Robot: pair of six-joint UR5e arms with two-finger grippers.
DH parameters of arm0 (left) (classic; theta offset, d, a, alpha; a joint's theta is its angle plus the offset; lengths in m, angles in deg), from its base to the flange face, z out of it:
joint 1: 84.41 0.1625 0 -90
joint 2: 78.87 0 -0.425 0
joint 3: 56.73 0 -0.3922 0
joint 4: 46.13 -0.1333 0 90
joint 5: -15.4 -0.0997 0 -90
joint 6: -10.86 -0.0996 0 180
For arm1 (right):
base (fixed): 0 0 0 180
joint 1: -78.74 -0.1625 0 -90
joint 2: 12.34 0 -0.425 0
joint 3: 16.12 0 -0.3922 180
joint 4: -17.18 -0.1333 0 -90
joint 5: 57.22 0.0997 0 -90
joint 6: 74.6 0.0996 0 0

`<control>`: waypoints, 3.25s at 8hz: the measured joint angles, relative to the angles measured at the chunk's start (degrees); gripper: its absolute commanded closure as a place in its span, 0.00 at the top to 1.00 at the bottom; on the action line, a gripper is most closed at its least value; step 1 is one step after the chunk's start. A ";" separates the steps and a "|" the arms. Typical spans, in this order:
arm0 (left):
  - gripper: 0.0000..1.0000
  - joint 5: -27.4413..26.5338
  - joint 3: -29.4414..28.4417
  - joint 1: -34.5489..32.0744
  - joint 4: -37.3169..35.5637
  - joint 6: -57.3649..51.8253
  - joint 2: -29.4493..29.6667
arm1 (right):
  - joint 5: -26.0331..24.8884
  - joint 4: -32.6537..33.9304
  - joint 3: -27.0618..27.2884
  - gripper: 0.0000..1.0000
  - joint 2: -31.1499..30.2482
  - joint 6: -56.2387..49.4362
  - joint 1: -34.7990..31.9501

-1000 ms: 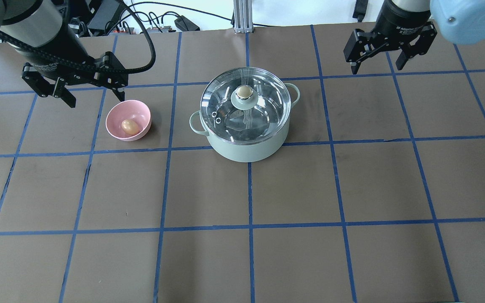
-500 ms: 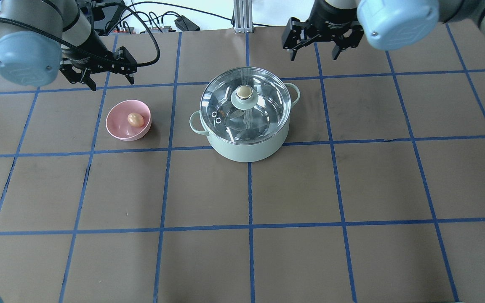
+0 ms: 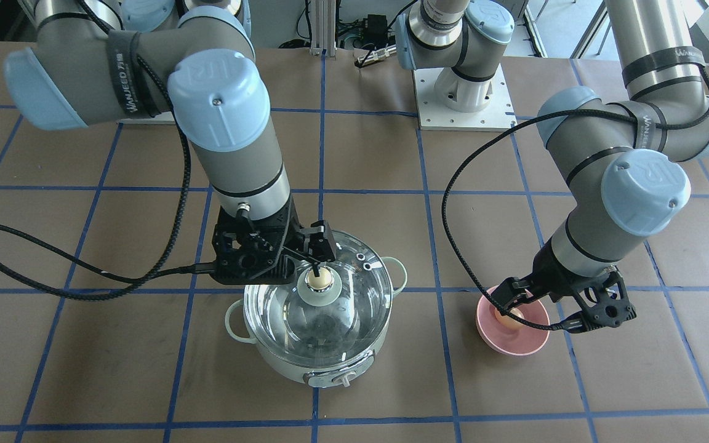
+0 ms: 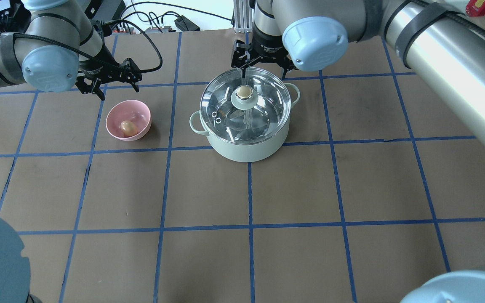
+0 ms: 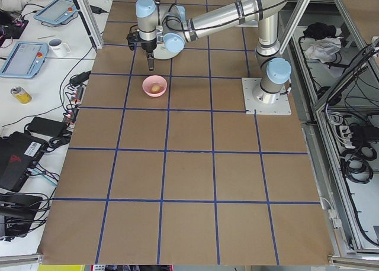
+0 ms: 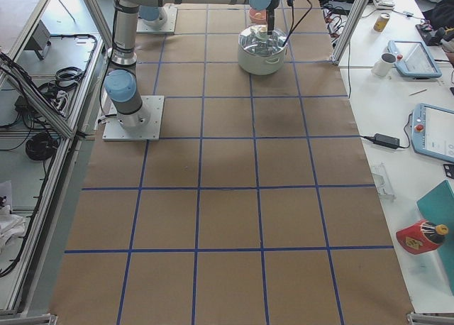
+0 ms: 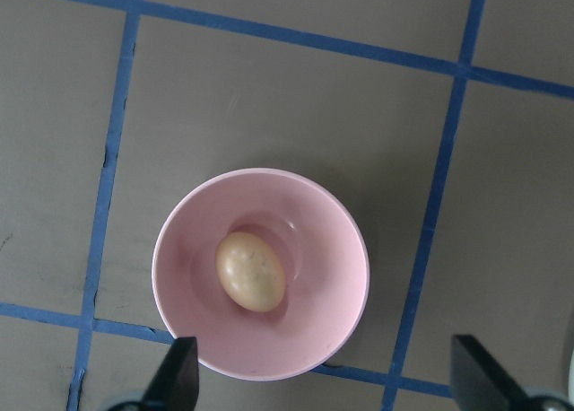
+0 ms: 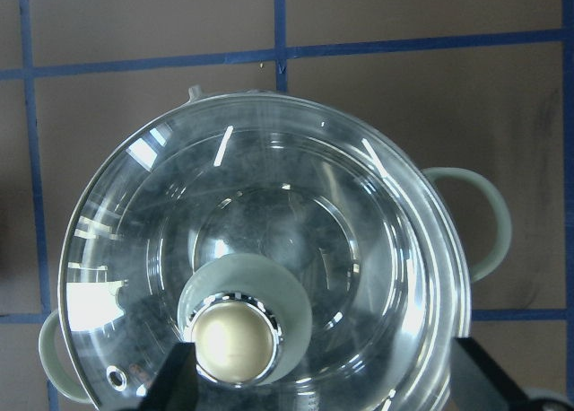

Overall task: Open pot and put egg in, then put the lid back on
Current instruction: 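Grasp the lid knob with the right gripper while the left gripper lowers into the bowl, then lift the glass lid off the pot and set it aside with the right gripper, then close the left gripper on the beige egg and lift it from the bowl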

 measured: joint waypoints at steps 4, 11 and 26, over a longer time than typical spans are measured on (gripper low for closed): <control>1.00 1.89 0.16 1.96 -2.40 3.90 5.45 | 0.00 3.59 -0.07 0.77 4.97 4.73 -3.30; 1.00 1.20 1.81 2.02 -3.02 8.86 8.92 | 0.12 3.20 -0.15 0.00 4.37 3.83 -3.72; 0.58 -0.74 2.78 2.02 -3.33 8.99 10.98 | -1.12 -10.92 4.40 0.00 -9.60 -40.00 25.46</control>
